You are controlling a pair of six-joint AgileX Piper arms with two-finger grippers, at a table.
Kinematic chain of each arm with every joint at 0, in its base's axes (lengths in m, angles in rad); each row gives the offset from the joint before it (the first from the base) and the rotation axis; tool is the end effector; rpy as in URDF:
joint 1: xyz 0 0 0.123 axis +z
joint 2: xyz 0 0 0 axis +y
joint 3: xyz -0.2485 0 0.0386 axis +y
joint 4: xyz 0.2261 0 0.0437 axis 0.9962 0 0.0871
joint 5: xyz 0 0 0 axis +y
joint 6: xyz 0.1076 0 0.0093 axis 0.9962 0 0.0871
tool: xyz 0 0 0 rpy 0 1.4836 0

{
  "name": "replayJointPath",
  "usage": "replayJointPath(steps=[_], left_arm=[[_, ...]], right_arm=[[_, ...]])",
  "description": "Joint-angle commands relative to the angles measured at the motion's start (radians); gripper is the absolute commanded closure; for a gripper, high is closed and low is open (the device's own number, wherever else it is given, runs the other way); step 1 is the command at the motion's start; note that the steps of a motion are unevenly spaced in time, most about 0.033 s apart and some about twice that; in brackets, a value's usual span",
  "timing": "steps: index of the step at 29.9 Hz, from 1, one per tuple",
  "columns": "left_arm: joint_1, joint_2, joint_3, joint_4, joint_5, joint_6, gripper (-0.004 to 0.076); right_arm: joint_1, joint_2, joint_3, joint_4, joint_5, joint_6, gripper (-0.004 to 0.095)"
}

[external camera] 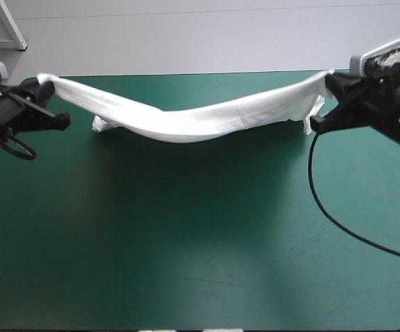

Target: Fold the cloth

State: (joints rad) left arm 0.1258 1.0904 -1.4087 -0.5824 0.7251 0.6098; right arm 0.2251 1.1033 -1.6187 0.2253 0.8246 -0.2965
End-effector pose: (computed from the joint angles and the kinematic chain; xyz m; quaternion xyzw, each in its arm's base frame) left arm 0.2215 -0.0117 0.4503 0.1252 0.7689 -0.0597 0.6242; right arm 0.1928 0.0623 0.4895 -0.1923 0.7520 0.0899 0.6241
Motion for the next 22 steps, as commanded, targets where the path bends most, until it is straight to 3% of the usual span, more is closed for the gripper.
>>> replayJointPath(steps=[1,9,13,22], left_arm=[[-0.004,0.051,-0.243,-0.077,-0.021,0.033,0.0705],[-0.004,0.172,-0.762,-0.102,-0.006,0.037,0.0705],[-0.004,0.227,-0.945,-0.101,0.015,0.032,0.0705],[-0.004,0.345,-1.037,-0.097,-0.015,0.03,0.0705]], right_arm=[[0.0,0.034,-0.216,-0.001,-0.099,-0.062,0.0912],[0.0,0.128,-0.678,-0.085,-0.077,-0.111,0.0912],[0.0,0.137,-0.802,-0.09,-0.092,-0.131,0.0912],[0.0,0.214,-0.827,-0.133,-0.128,-0.141,0.0912]])
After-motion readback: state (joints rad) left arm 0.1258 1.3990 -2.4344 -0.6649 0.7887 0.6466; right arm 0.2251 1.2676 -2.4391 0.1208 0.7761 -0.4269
